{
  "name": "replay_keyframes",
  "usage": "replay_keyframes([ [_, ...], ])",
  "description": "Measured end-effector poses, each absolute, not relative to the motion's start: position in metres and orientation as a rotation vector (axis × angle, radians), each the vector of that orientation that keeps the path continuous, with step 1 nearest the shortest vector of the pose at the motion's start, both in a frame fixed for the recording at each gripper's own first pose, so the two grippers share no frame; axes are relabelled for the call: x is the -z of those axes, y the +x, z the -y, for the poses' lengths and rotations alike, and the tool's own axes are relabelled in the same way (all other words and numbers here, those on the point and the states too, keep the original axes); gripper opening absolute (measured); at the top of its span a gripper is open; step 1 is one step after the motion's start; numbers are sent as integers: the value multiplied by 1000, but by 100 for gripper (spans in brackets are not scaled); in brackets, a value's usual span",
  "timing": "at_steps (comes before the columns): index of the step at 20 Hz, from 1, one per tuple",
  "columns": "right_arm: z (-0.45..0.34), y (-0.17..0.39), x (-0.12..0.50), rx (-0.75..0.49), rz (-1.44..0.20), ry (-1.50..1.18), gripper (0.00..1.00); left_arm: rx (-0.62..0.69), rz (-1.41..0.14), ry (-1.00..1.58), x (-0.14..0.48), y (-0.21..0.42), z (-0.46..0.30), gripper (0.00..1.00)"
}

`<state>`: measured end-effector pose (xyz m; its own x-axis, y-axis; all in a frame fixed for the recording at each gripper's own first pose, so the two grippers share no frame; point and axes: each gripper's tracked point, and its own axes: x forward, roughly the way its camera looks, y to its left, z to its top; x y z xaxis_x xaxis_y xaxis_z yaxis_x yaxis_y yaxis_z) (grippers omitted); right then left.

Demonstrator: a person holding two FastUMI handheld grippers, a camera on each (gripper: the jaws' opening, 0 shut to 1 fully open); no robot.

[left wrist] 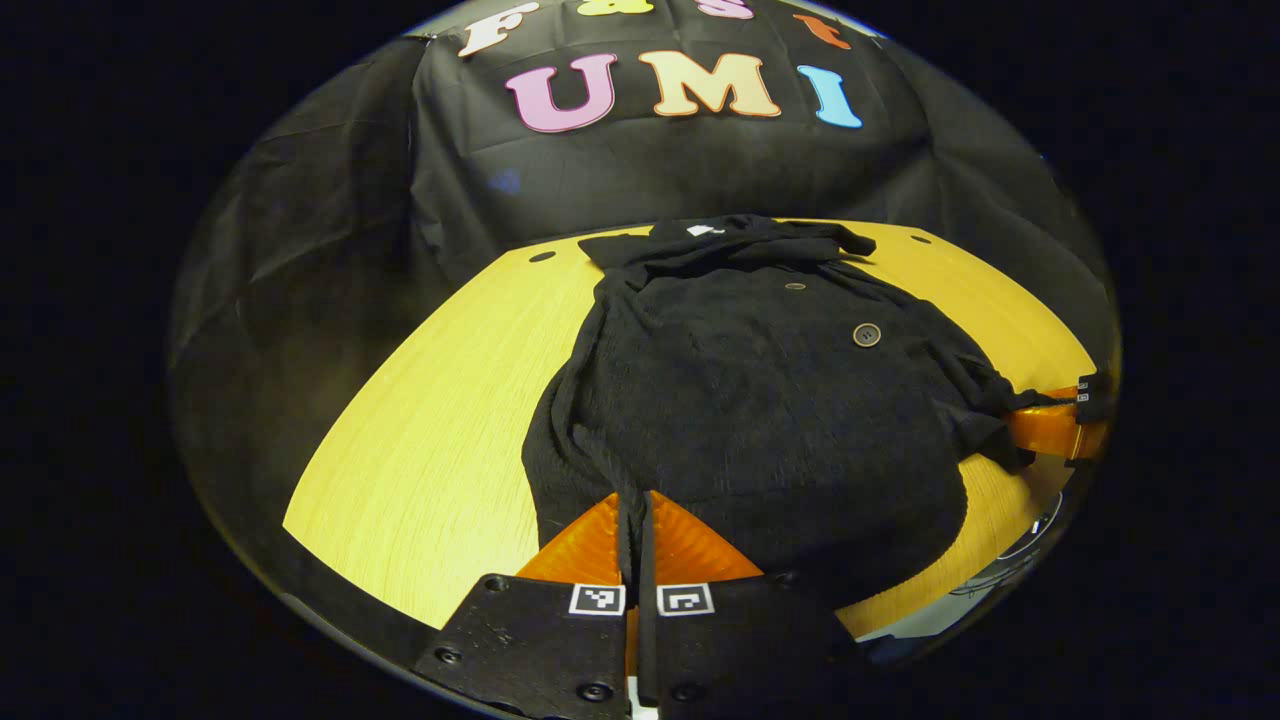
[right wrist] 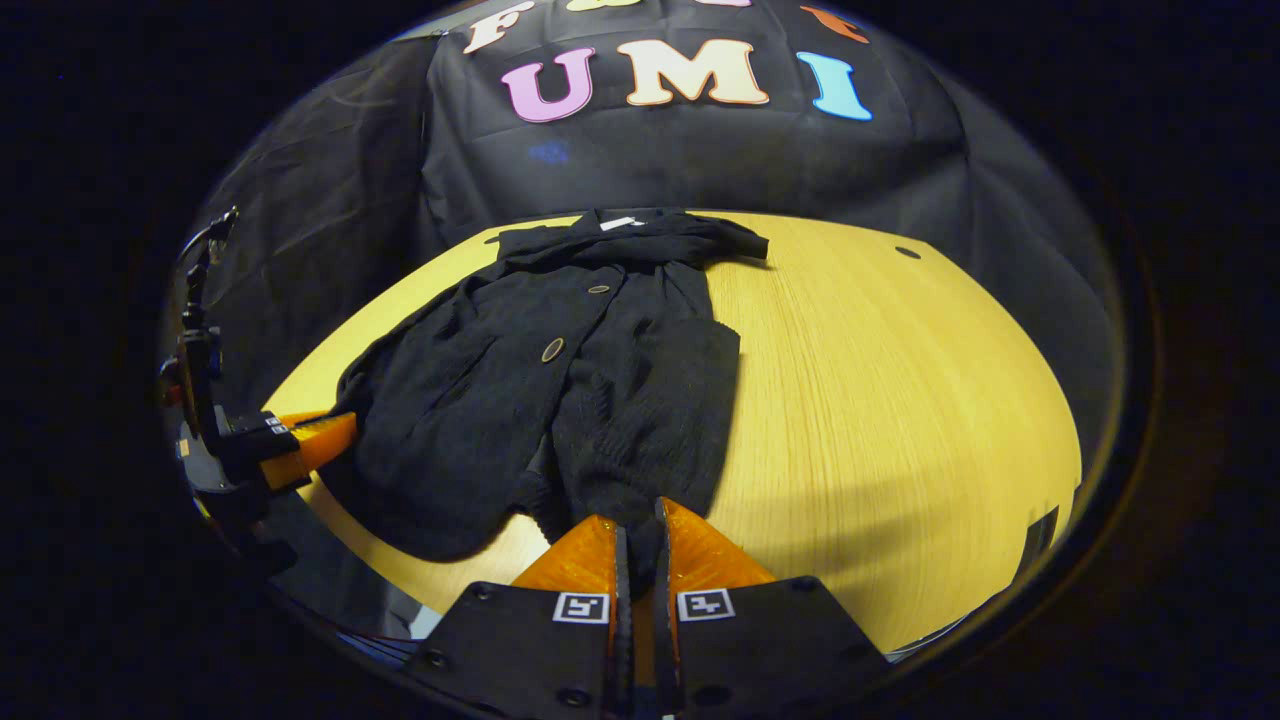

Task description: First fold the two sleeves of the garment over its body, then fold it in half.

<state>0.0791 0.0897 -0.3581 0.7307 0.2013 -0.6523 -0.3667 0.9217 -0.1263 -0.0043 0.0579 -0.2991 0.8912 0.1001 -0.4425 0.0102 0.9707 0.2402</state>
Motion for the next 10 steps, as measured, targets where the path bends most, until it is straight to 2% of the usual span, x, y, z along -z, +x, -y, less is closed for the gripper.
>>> replay_keyframes([
  [2, -91, 79, 354, -304, -699, -225, 5, -40, -505, 197, 300, -4, -57, 0],
  [10, -106, 83, 336, -292, -711, -198, 5, -25, -561, 34, 283, 9, -55, 0],
])
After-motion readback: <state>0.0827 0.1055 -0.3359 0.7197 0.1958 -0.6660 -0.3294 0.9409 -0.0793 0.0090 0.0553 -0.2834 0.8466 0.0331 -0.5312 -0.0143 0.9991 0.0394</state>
